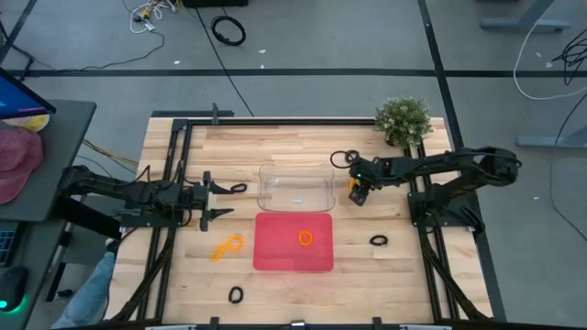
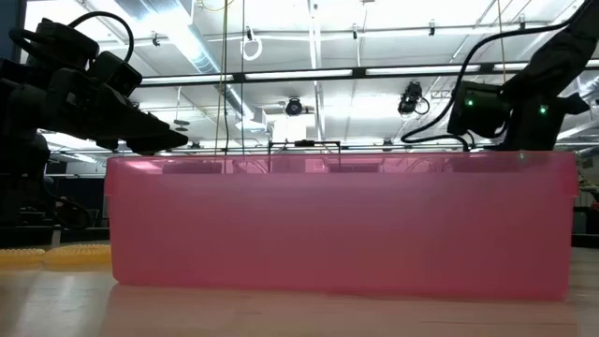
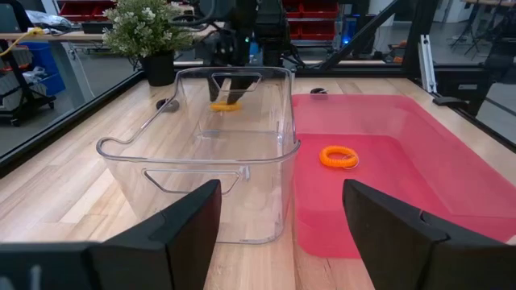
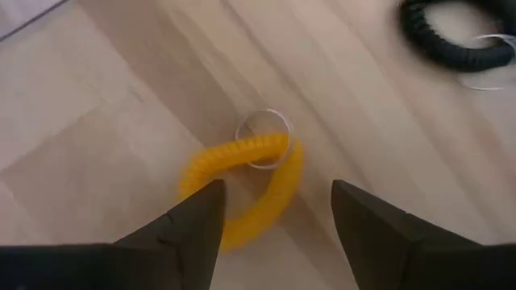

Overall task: Sort spring keychains
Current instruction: Put the orange spring keychain into the pink bin

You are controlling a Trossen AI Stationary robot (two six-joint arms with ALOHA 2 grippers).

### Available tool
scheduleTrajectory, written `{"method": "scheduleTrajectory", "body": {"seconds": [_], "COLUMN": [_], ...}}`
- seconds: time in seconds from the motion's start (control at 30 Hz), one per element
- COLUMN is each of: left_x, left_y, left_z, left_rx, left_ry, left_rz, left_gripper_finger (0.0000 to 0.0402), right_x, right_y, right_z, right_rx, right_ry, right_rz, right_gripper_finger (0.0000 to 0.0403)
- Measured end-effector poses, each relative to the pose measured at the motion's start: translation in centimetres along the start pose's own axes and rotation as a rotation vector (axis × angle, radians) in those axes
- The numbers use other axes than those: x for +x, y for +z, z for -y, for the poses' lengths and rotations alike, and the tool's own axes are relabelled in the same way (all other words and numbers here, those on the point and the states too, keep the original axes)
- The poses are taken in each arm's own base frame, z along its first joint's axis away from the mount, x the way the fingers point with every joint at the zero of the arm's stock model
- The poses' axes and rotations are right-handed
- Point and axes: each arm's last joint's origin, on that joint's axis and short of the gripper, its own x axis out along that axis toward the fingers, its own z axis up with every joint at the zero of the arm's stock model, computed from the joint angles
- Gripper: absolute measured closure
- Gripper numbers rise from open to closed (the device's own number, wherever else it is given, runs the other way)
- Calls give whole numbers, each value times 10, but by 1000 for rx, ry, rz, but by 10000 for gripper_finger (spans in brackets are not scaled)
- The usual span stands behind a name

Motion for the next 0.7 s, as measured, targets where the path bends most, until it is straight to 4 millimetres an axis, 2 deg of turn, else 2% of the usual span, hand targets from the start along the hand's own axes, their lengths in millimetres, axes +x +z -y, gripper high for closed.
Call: {"method": "scheduleTrajectory", "body": {"seconds": [0.13, 0.23, 0.37, 0.5, 0.7], "left_x": [0, 0, 0, 0, 0], "left_y": [0, 0, 0, 0, 0], "left_z": [0, 0, 0, 0, 0], "left_rx": [0, 0, 0, 0, 0], "left_ry": [0, -1, 0, 0, 0], "left_rz": [0, 0, 0, 0, 0], "left_gripper_finger": [140, 140, 140, 140, 140], "right_x": [11, 13, 12, 12, 5], "right_y": [1, 1, 1, 1, 3], "right_z": [0, 2, 4, 4, 5], "right_rx": [-9, 4, 3, -48, -61], "right_ry": [-9, -4, 29, 55, 26], "right_rz": [-28, -42, -49, -62, -133], "right_gripper_finger": [178, 206, 277, 376, 382]}}
